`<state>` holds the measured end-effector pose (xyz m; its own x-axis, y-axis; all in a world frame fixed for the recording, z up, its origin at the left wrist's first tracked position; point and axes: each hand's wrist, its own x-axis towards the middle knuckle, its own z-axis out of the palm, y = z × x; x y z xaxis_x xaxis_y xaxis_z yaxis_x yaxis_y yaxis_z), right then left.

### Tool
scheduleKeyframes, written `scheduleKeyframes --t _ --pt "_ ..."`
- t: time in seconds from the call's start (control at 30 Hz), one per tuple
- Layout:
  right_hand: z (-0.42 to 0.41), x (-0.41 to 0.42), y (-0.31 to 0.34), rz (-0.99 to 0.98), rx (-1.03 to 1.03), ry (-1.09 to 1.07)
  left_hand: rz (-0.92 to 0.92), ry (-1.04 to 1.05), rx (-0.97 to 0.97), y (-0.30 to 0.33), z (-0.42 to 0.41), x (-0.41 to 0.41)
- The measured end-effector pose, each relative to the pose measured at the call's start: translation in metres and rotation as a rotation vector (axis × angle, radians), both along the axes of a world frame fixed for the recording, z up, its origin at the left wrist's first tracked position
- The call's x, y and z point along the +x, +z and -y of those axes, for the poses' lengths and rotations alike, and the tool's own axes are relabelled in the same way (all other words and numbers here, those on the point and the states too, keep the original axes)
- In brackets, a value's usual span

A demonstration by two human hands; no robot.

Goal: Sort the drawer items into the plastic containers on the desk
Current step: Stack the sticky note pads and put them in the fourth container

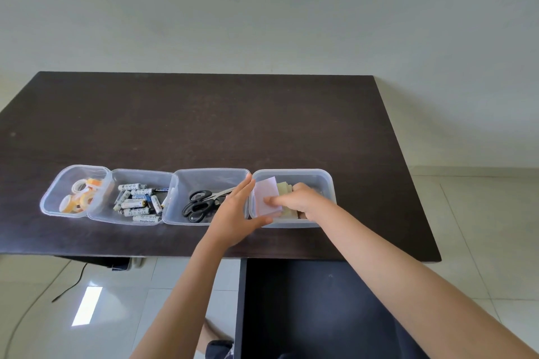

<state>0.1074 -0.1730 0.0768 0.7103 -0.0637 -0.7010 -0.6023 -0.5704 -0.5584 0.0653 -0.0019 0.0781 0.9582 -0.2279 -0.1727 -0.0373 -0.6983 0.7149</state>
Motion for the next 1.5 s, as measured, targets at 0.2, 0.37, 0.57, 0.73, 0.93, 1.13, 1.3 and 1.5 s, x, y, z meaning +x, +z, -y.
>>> scheduleKeyframes --t 0.2,0.37,0.57,0.73,0.93,1.13,1.3,1.5 --pt "0.000 -0.002 -0.004 0.079 -0.059 0.071 -0.009 0.005 0.017 0.001 0.001 -0.001" --pt "0.010 0.006 0.000 0.054 -0.125 0.164 0.002 0.007 0.008 0.003 0.002 -0.002" --pt "0.006 0.003 -0.003 0.076 -0.070 0.111 -0.003 0.013 -0.010 0.005 0.003 -0.002" --pt "0.010 0.003 -0.004 0.059 -0.040 0.051 -0.017 0.019 -0.013 0.005 0.002 -0.002" --pt "0.005 0.005 -0.002 0.038 0.019 -0.021 -0.017 0.019 -0.017 0.004 0.002 -0.002" --pt "0.008 0.001 0.006 -0.007 0.041 0.019 -0.023 0.014 -0.004 0.002 0.002 -0.001" --pt "0.007 0.002 0.011 -0.042 0.001 0.003 -0.028 0.027 0.001 0.002 0.002 0.000" --pt "0.010 0.002 0.013 -0.061 0.053 -0.060 -0.015 0.018 0.010 0.001 0.002 0.000"
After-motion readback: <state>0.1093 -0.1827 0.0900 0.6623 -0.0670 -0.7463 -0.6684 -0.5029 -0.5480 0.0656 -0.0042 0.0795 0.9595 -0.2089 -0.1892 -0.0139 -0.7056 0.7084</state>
